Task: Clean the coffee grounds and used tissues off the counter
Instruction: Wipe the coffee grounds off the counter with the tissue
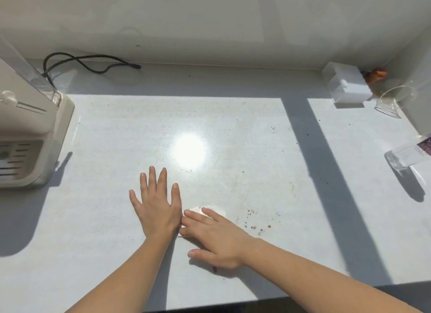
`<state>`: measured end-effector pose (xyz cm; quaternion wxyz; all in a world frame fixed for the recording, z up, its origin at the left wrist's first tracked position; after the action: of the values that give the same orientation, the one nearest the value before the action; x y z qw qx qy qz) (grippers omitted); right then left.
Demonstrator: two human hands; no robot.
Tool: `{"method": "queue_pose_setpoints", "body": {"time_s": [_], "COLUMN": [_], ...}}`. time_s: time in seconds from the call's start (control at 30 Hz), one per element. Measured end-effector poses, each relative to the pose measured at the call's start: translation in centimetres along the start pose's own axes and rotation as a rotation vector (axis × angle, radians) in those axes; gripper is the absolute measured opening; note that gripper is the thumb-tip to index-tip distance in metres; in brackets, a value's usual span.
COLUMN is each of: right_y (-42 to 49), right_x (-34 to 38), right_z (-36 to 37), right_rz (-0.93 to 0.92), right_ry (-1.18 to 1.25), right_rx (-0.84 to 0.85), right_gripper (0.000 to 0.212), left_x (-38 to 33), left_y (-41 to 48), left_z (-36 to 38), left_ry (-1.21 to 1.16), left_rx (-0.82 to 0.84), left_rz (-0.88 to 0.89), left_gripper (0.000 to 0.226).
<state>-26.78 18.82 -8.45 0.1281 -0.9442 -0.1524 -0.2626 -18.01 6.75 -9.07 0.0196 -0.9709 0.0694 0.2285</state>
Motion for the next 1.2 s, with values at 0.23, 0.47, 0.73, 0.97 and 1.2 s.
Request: {"method": "queue_pose_setpoints", "body": {"time_s": [0.23, 0.47, 0.73, 0.97, 1.2], "right_y": [0.2, -8.6, 0.8, -12.9, -11.2], "right_x": [-14.2, -18.5, -3.7, -14.1, -9.5], "right_z": [-8.9, -9.4, -1.4, -6.4, -3.9], "right_rz": [0.685, 1.059, 0.428, 0.944, 0.844], "right_ry": [0.194, 0.199, 0.056, 0.189, 0.293], "right_rx": [-0.432, -0.637, -0.235, -0.494, -0.476], "right_gripper": [0.059, 0.064, 0.076, 0.064, 0.074], "left_x": [0.0, -0.1, -0.2, -0.7, -0.3], "left_y": [-0.1, 0.0, -0.2, -0.3, -0.2], "left_z": [-0.2, -0.2, -0.4, -0.7, -0.4], "left_ry": [-0.013, 0.008, 0.022, -0.003, 0.000], "left_rx": [-0.005, 0.004, 0.012, 0.012, 0.024], "left_rz": [0.015, 0.023, 0.024, 0.030, 0.031], "left_gripper": [0.059, 0.060, 0.054, 0.062, 0.064]}}
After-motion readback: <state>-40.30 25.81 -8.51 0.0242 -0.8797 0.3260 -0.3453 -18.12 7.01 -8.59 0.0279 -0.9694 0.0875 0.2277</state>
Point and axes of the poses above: each hand's wrist, its own y-axis towards the middle knuckle, its own z-axis out of the palm, x = y × z, the point moved 7 cm from there along y, towards the middle knuckle, and after that the axes turned 5 degrees about -x, right-handed, at the moved point
